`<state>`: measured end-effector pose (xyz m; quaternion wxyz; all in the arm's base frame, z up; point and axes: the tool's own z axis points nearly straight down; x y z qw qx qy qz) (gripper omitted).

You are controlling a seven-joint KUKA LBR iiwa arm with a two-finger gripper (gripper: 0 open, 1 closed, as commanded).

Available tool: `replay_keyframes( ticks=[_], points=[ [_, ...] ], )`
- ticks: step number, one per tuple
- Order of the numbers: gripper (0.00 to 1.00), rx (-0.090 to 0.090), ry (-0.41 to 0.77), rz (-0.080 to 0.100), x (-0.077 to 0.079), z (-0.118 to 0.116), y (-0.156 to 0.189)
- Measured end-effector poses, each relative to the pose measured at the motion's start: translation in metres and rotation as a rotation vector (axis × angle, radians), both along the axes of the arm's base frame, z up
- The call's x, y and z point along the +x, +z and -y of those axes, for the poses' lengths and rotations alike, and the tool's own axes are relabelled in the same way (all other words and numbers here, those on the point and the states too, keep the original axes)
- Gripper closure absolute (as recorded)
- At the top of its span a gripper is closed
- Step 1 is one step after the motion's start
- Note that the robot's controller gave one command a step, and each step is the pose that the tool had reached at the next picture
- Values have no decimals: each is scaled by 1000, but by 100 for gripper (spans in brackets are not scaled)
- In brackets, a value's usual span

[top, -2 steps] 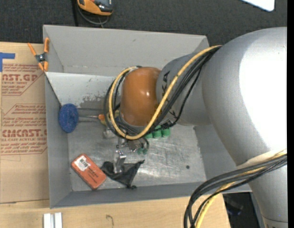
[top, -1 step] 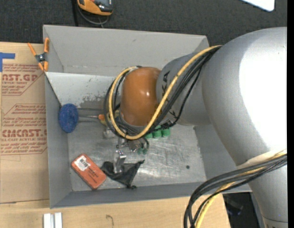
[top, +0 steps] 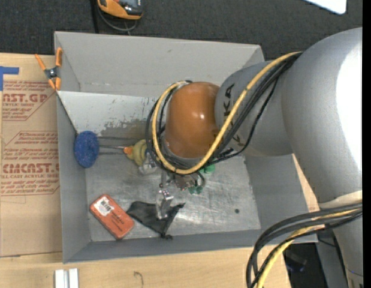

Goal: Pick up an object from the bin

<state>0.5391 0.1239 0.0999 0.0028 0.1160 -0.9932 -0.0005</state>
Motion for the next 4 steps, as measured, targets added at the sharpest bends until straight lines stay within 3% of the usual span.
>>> replay_keyframes(
  ticks=[1, 2, 3, 4],
  points=[
    [0, 0, 205, 10, -33, -11, 8],
    [0, 3, 318, 4, -50, -13, -2],
    [100, 3, 509, 6, -58, -54, -23],
    [0, 3, 507, 23, -53, -54, -20]
  ],
)
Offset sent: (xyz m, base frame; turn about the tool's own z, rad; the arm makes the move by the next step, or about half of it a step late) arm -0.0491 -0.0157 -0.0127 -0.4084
